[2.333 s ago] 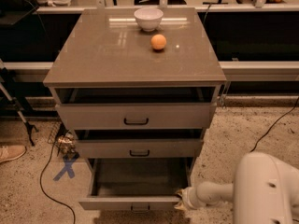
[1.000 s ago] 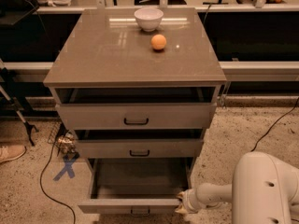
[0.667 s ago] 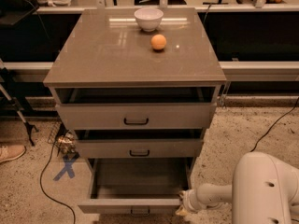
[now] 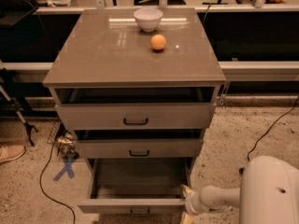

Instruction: Open bottom drawer

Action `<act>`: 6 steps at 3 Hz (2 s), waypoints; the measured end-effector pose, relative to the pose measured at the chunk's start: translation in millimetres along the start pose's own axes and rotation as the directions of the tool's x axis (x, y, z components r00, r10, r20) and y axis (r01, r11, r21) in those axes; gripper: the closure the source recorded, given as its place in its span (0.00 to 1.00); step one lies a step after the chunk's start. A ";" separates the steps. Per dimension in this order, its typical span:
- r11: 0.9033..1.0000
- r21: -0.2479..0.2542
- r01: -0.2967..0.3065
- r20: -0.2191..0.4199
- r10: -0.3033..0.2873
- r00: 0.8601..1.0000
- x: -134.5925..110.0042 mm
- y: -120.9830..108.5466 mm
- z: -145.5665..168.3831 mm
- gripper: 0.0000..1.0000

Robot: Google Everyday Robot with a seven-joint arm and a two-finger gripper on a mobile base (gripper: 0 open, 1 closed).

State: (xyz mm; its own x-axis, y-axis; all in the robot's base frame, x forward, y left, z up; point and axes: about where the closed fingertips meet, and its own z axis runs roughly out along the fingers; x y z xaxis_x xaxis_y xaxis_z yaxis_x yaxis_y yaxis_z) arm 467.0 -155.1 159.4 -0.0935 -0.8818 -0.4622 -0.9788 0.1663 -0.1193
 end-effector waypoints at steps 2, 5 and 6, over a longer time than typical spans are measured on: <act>0.999 -0.039 -0.005 0.088 0.009 0.996 -3.9 19.8 -11.8 0.40; 0.998 -0.041 -0.047 0.124 0.052 0.991 5.0 34.0 -21.5 1.00; 0.998 -0.036 -0.056 0.125 0.060 0.990 7.7 36.5 -23.5 1.00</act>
Offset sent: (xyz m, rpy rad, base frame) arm -0.0291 -0.0031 0.0145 0.1353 0.0399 0.0231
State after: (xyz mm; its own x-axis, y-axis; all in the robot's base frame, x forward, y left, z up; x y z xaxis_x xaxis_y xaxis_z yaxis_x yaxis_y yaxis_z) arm 426.2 -166.1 172.2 -0.1285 -0.8083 -0.5746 -0.9781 0.1990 -0.0612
